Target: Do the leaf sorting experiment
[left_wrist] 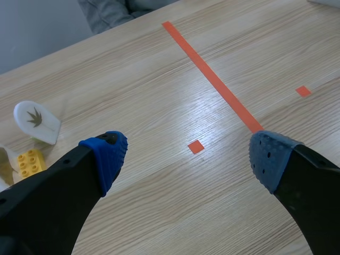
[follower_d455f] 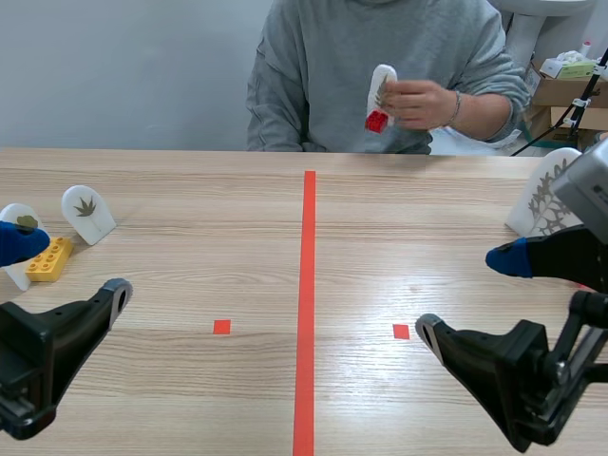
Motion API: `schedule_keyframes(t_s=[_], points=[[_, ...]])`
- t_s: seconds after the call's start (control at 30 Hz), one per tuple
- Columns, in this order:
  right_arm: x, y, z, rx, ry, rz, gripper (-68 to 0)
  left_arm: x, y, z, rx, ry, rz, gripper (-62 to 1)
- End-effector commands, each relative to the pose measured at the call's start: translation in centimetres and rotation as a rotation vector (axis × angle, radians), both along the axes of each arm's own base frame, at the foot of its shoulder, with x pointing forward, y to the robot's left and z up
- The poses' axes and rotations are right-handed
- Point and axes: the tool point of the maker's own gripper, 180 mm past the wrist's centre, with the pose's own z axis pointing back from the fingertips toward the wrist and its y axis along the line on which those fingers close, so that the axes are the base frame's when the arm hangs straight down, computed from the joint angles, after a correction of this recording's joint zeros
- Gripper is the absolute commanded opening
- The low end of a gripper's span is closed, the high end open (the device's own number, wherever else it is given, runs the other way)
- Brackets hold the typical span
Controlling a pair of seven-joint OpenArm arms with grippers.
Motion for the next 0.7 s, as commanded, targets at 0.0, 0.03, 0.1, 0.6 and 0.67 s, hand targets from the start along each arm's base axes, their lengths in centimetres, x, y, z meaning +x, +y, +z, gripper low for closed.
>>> schedule_keyframes(t_s=[0.0,0.03,0.1,0.6,0.67], points=[[0.50,-0.13,0.83,-0.001,-0.033,0.013,-9.7,0.13,-0.15,0.36,-0.012,-0.013,-0.001,-11.2],[0.50,-0.13,0.83,-0.001,-0.033,0.013,-9.7,0.13,-0.15,0.36,-0.012,-0.012,-0.001,-11.2],[0.51,-0.12,0.86,0.000,-0.034,0.013,-9.7,0.13,-0.15,0.36,-0.012,-0.013,-0.001,-11.2],[0.67,0.03,1.33,0.020,-0.056,0.013,-9.8,0.13,-0.15,0.36,-0.012,-0.013,0.000,-11.2],[0.67,0.03,1.33,0.020,-0.056,0.013,-9.8,0.13,-0.15,0.36,-0.012,-0.013,0.000,-11.2]])
